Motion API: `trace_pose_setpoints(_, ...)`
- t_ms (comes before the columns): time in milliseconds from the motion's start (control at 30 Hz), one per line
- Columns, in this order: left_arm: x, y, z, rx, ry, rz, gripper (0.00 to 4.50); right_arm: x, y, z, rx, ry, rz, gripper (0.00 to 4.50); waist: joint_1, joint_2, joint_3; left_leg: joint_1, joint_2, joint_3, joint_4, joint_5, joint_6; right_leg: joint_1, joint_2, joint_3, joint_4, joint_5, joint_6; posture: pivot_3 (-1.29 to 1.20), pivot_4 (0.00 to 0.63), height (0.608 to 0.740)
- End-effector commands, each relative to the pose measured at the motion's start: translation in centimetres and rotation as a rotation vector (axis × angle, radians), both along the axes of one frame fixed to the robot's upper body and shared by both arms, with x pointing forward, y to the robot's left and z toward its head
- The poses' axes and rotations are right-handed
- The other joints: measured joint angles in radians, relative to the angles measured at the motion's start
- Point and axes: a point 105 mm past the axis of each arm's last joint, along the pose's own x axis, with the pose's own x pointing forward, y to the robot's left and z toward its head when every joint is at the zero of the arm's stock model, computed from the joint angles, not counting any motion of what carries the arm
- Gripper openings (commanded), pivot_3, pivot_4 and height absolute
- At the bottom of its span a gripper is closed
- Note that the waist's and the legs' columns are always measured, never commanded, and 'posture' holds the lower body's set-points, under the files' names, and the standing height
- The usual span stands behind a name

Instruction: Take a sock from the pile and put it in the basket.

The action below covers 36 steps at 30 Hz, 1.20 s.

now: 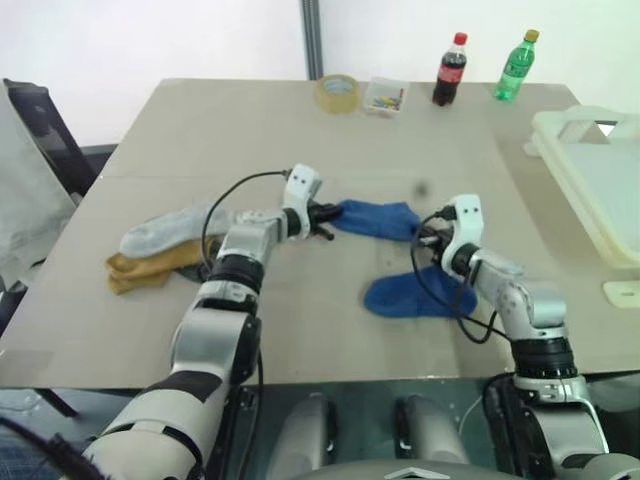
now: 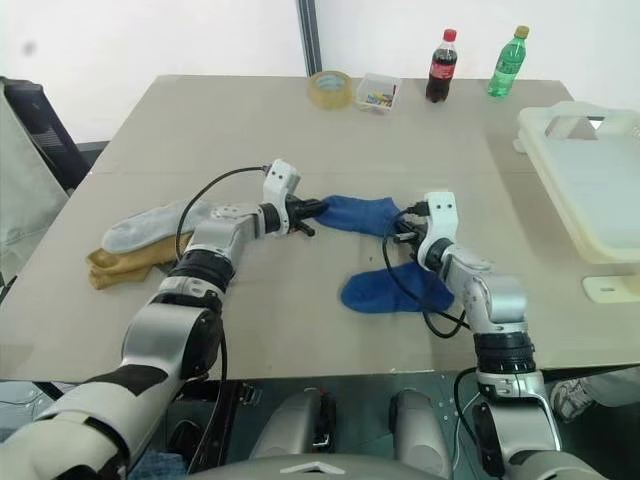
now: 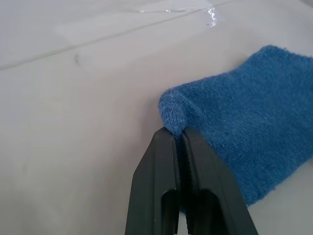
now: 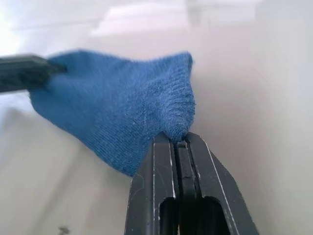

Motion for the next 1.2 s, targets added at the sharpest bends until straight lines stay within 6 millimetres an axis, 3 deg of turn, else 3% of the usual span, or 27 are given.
trace_pose_setpoints(33,-3.0,-1.0,5.3,-0.288,-0.002,-0.071,0.02,-2.1,-0.5,3.4,-0.011,-0.099,0.04,0.0,0.0,0.0,0.0,-0.001,0.001,0.0,0.0,0.0,0.0,-0.001,0.0,0.0,0.0,0.0,0.0,0.0,0.15,0.74)
trace_pose_setpoints(267,-11.7,-2.0,6.1,-0.395,0.057,-0.142,0.02,-7.6,-2.1,3.4,-0.089,-0.028,0.089,0.0,0.005,0.001,0.0,-0.004,0.001,-0.002,0.0,0.0,0.0,-0.002,-0.002,-0.001,-0.003,0.0,0.0,0.0,0.15,0.74)
trace_pose_setpoints(367,-14.4,-2.9,4.8,-0.388,0.123,-0.124,0.02,-9.8,-3.3,3.5,-0.149,0.014,0.113,0.0,0.008,0.001,0.002,0.001,0.001,-0.002,0.0,0.0,0.0,0.004,-0.003,-0.001,-0.004,0.0,-0.001,0.0,0.15,0.74)
trace_pose_setpoints(500,-16.9,-4.1,2.8,-0.3,0.223,-0.14,0.02,-10.7,-4.0,4.1,-0.185,0.04,0.122,0.0,0.004,0.0,0.002,0.004,0.001,-0.002,0.001,0.0,0.0,0.007,-0.002,-0.001,-0.004,-0.002,-0.004,0.0,0.15,0.74)
trace_pose_setpoints(900,-17.9,-5.1,0.9,-0.185,0.172,-0.147,0.02,-13.1,-6.7,2.5,-0.261,0.173,0.038,0.0,0.017,0.0,0.002,0.001,0.0,-0.003,-0.001,0.0,0.0,0.007,0.0,-0.001,-0.01,-0.003,-0.005,0.0,0.15,0.74)
trace_pose_setpoints(1200,-16.8,-5.7,-1.7,-0.089,0.143,-0.137,0.02,-12.6,-7.7,0.8,-0.265,0.207,-0.047,0.0,0.031,0.001,0.002,0.001,0.001,-0.002,-0.002,0.0,0.0,0.006,-0.001,-0.001,-0.012,-0.002,-0.005,0.0,0.15,0.74)
